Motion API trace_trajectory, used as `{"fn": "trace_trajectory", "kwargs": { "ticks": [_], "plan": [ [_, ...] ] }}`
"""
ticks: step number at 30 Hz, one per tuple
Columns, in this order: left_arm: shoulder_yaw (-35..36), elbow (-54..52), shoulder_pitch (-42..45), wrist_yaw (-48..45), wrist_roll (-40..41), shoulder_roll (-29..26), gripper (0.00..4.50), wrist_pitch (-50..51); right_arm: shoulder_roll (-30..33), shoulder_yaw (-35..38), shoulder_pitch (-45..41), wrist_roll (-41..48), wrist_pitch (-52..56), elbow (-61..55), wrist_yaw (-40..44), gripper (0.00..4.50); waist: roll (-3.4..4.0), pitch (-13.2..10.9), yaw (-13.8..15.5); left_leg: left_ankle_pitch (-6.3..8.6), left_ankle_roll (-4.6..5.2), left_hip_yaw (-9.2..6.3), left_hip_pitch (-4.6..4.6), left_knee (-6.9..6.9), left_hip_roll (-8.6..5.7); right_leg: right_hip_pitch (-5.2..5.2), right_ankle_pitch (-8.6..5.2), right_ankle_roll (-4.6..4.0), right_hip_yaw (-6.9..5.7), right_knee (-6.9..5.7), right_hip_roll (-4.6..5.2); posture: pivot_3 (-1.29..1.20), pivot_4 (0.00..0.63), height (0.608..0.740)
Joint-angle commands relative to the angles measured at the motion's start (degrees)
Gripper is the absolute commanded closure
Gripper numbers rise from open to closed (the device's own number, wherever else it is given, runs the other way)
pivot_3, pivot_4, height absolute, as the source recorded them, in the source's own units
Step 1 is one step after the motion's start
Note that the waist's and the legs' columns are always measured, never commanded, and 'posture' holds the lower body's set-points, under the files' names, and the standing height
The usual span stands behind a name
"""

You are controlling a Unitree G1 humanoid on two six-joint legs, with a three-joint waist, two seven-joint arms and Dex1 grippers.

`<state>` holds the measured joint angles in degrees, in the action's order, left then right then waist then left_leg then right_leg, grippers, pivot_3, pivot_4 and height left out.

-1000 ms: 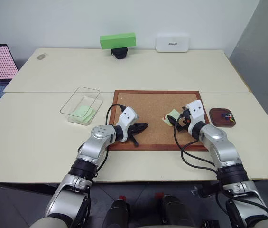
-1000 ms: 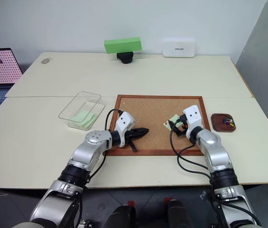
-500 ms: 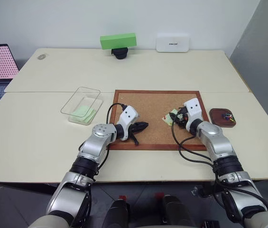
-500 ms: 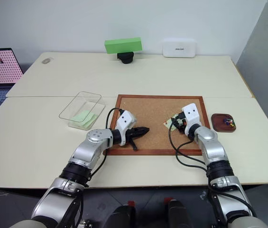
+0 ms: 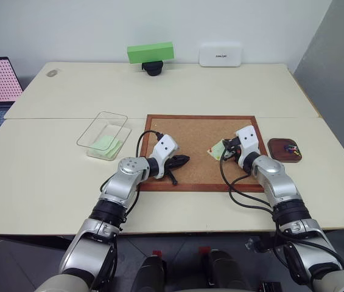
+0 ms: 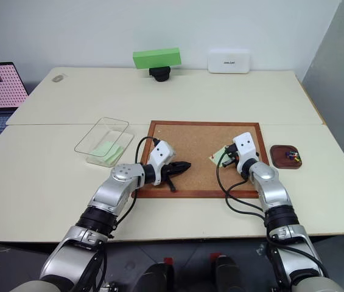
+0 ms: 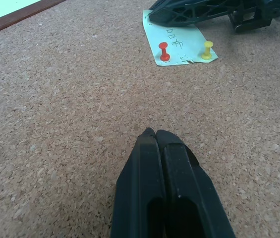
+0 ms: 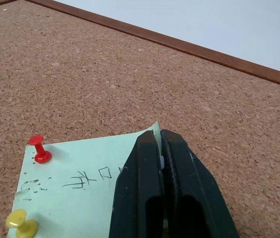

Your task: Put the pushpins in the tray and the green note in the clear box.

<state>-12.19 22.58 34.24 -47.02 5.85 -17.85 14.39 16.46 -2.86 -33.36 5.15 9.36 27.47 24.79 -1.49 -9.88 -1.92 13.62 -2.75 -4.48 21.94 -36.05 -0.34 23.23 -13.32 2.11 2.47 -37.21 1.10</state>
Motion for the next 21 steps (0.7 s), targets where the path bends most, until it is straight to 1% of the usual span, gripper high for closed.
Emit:
{"fn": "trace_trajectory", "kwargs": {
  "ticks": [1, 6, 10, 14, 16, 18, 19, 21],
  "plan": [
    [-0.6, 1.0, 0.7, 0.3, -1.7, -0.4, 4.50, 0.6, -0.4, 0.9, -0.6, -0.1, -1.4, -0.6, -0.2, 4.48, 0.00, 0.0, 0.0, 0.00, 0.00, 0.00, 0.00, 0.00, 0.00, 0.00, 0.00, 0.00, 0.00, 0.00, 0.00, 0.00, 0.150, 0.740],
    [-0.6, 1.0, 0.7, 0.0, -1.7, -0.4, 4.50, 0.9, 0.0, 1.4, -0.5, -0.4, -3.2, -1.6, -1.0, 4.48, 0.00, 0.0, 0.0, 0.00, 0.00, 0.00, 0.00, 0.00, 0.00, 0.00, 0.00, 0.00, 0.00, 0.00, 0.00, 0.00, 0.150, 0.740],
    [-0.7, 0.6, 0.6, -0.3, -1.7, -0.7, 4.50, 1.2, 0.4, 1.1, 1.4, 0.1, -4.6, -4.8, 0.2, 4.48, 0.00, 0.0, 0.0, 0.00, 0.00, 0.00, 0.01, 0.01, -0.01, 0.00, 0.00, 0.00, 0.00, 0.01, 0.00, 0.00, 0.150, 0.740],
    [-0.7, 0.6, 0.6, -0.4, -1.8, -0.7, 4.50, 1.1, 0.8, 0.3, 2.9, -0.7, -4.9, -5.7, 0.3, 4.48, 0.00, 0.0, 0.0, 0.00, 0.00, -0.01, 0.02, 0.02, -0.01, 0.01, 0.00, 0.00, -0.01, 0.01, 0.00, 0.00, 0.150, 0.740],
    [-0.7, 0.6, 0.7, -0.4, -1.9, -0.7, 4.50, 1.1, 0.8, -0.1, 3.6, -1.0, -4.9, -6.3, 0.4, 4.01, 0.00, 0.0, 0.0, 0.00, 0.00, -0.01, 0.02, 0.02, 0.00, 0.01, 0.00, 0.00, -0.01, 0.01, 0.00, 0.00, 0.150, 0.740],
    [-0.7, 0.6, 0.7, -0.5, -1.9, -0.6, 4.50, 1.2, 0.7, 0.0, 3.9, -0.8, -4.7, -6.8, 0.5, 3.80, 0.00, 0.0, 0.0, 0.00, 0.00, -0.01, 0.02, 0.02, 0.00, 0.01, 0.00, 0.00, -0.01, 0.01, 0.00, 0.00, 0.150, 0.740],
    [-0.6, 0.6, 0.7, -0.5, -1.9, -0.6, 4.50, 1.2, 0.6, 0.1, 4.0, -0.6, -4.8, -7.1, 0.7, 3.53, 0.00, 0.0, 0.0, 0.00, 0.00, -0.01, 0.02, 0.02, -0.01, 0.01, 0.00, 0.00, -0.01, 0.01, 0.00, 0.00, 0.150, 0.740],
    [-0.6, 0.5, 0.6, -0.6, -2.0, -0.6, 4.50, 1.2, 0.6, 0.3, 4.2, -0.5, -5.0, -7.5, 0.9, 3.53, 0.00, 0.0, 0.0, 0.00, 0.00, -0.01, 0.01, 0.01, -0.01, 0.01, 0.00, 0.00, 0.00, 0.01, 0.00, 0.00, 0.150, 0.740]
  ]
}}
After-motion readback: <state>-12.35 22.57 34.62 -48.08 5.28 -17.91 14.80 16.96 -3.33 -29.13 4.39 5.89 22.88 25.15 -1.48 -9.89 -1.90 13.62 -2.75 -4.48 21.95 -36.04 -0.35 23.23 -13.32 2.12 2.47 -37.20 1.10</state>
